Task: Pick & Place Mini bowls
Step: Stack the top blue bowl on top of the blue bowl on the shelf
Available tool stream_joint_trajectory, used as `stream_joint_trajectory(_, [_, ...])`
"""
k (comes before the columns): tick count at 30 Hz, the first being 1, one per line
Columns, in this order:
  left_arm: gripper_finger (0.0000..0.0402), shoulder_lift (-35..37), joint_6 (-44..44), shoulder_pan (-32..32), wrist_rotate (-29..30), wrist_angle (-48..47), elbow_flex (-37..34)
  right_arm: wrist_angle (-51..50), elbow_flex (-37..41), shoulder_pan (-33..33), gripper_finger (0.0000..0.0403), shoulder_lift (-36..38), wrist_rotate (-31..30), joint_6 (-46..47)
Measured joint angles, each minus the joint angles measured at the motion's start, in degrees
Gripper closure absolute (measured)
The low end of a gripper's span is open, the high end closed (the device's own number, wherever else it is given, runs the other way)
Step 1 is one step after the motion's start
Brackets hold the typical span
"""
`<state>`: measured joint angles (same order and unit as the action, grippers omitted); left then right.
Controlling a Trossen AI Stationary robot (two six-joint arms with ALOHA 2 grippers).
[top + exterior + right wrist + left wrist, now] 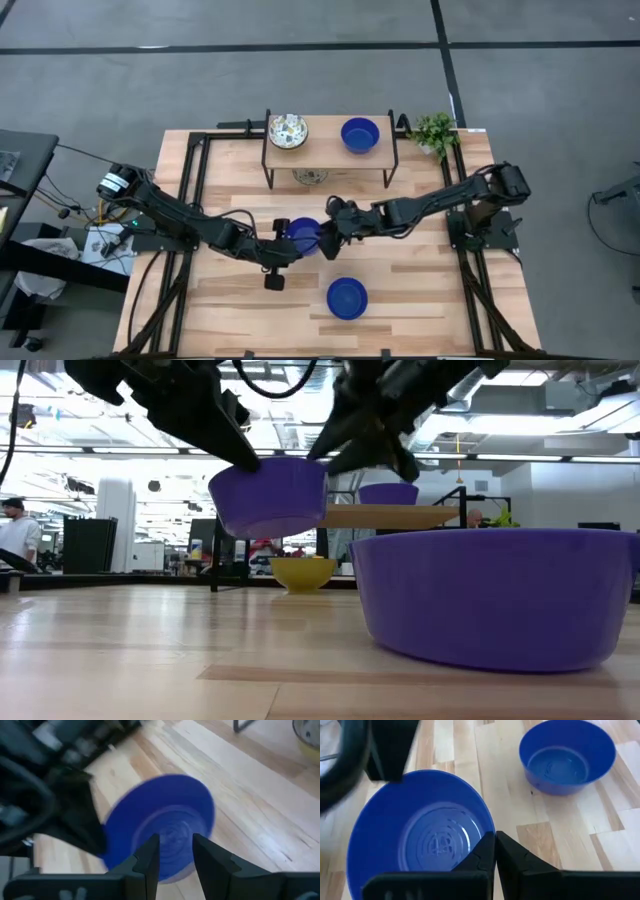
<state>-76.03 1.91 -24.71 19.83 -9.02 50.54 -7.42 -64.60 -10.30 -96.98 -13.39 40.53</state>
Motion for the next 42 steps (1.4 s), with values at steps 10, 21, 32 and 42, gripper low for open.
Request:
stream_joint_trajectory(10, [0.0394, 0.0, -0.04, -0.02, -0.17, 0.35, 0.0, -0.39, -0.11, 1.79, 0.0298, -1.76, 0.0, 0.0])
stream_joint_trajectory(21, [0.0394, 0.0, -0.07, -0.02, -0.19, 0.56, 0.02, -1.11, -0.09, 2.34, 0.03, -1.76, 3.98, 0.11])
stream_joint_trajectory(32, [0.0394, 0.0, -0.22, 0.04, -0.24, 5.28, 0.02, -2.12, -0.09, 2.58, 0.0366, -1.76, 4.46, 2.71])
stream_joint_trajectory(42, [0.0392, 0.0, -0.17, 0.0, 1.21, 6.34, 0.04, -2.11, -0.09, 2.66, 0.0401, -1.76, 5.4, 1.61])
